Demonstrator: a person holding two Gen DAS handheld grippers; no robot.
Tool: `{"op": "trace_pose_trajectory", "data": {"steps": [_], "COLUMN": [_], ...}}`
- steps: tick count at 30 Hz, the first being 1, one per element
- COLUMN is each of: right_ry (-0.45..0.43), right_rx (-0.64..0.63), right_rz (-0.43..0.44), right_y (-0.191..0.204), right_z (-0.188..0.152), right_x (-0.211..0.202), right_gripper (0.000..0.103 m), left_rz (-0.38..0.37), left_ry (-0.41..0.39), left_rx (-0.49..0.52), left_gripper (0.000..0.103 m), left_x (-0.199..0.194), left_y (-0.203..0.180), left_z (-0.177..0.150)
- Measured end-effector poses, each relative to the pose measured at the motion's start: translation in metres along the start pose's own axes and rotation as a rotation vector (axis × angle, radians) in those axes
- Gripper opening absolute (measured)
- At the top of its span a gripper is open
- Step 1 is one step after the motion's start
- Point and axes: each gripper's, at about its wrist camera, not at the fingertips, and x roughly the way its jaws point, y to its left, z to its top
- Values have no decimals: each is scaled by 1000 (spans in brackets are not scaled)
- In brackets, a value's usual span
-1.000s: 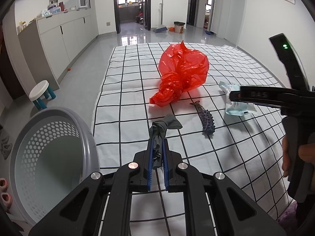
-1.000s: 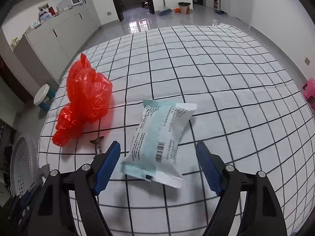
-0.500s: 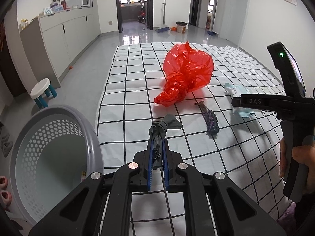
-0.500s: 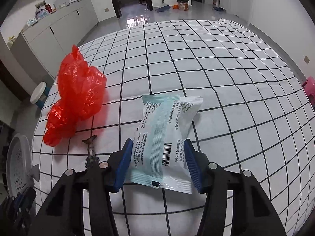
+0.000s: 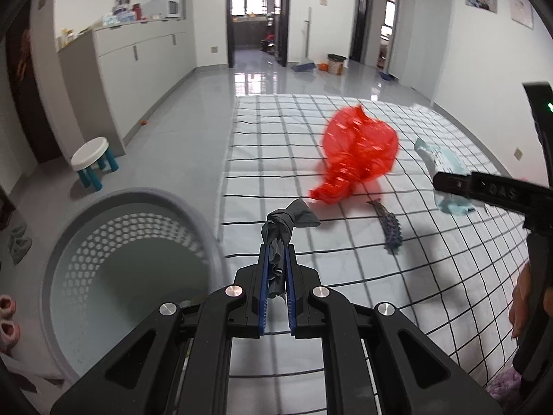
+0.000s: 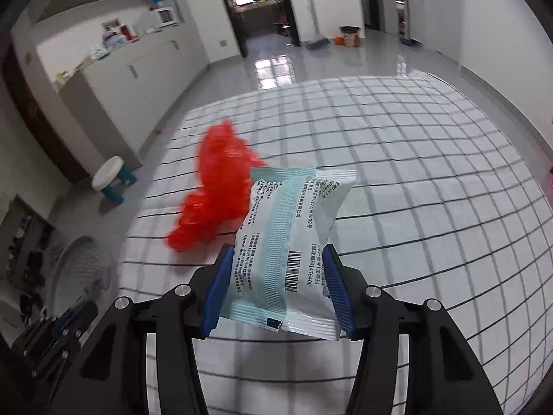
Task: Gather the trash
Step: 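Carry the grey cloth and white-blue packet over the grey basket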
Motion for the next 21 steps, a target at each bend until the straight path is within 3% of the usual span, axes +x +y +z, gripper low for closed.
{"op": "trace_pose_trajectory", "data": {"steps": [7,21], "right_ry": [-17,29], "right_rx": [-84,-243], "right_rz": [92,275], "right_y": [57,187], "right_z": [-10,-39], "right_x": [-12,8], "right_gripper": [51,51], "left_rz": [43,230], "left_ry": [-9,5], "left_rx": [-73,-122], "left_gripper": [10,10], "left_x": [-23,-56], "left_y": [44,142], "left_z": [-3,-22]}}
